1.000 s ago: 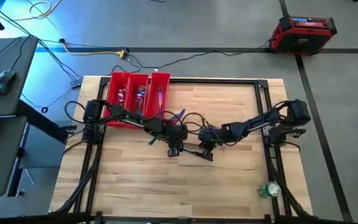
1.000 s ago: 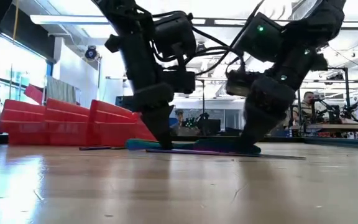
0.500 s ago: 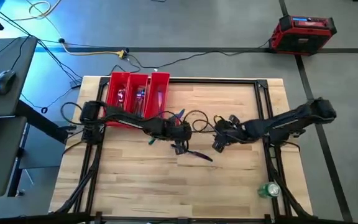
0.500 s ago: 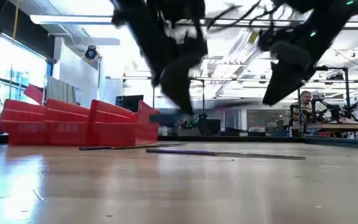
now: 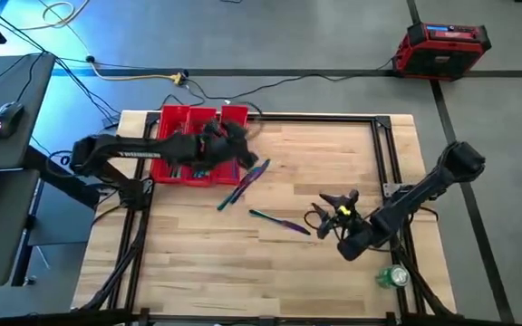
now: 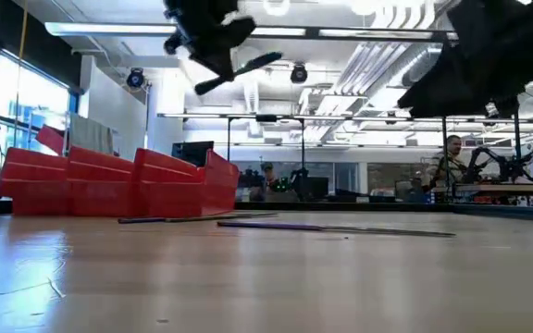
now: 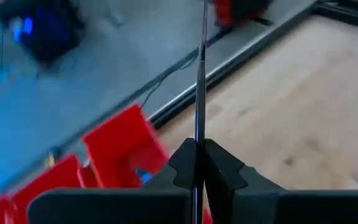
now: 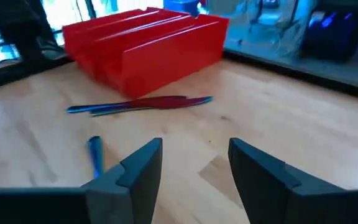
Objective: Sort silverware
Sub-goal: Put the blue knife into the right red bin
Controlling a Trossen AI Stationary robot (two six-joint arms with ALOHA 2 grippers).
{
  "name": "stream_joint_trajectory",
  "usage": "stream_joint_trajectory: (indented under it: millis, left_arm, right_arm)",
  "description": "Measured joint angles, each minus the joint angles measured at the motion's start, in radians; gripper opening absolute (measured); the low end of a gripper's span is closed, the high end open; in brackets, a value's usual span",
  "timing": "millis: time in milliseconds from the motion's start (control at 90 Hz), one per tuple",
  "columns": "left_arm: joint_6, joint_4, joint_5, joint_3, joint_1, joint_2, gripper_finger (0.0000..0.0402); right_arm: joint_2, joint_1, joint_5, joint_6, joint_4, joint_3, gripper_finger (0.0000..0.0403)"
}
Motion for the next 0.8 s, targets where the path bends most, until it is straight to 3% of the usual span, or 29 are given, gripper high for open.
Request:
stream_joint_trajectory:
  millis: [156, 256, 800]
  left_arm:
    - [-0.178, -0.003, 0.176, -0.127, 0.171, 0.018, 0.0001]
    - [-0.254, 0.028, 0.273, -0.182, 0.223, 0.028, 0.0]
    - [-0.627, 0.012, 0.378, -0.219, 0.197, 0.07, 0.0]
  right_arm:
    - [0.076, -0.024, -0.037, 0.0, 0.057, -0.001, 0.0172]
    - [0.084, -0.041, -0.056, -0.001, 0.073, -0.001, 0.0172]
    - [0.083, -0.044, -0.074, -0.047, 0.078, -0.001, 0.0172]
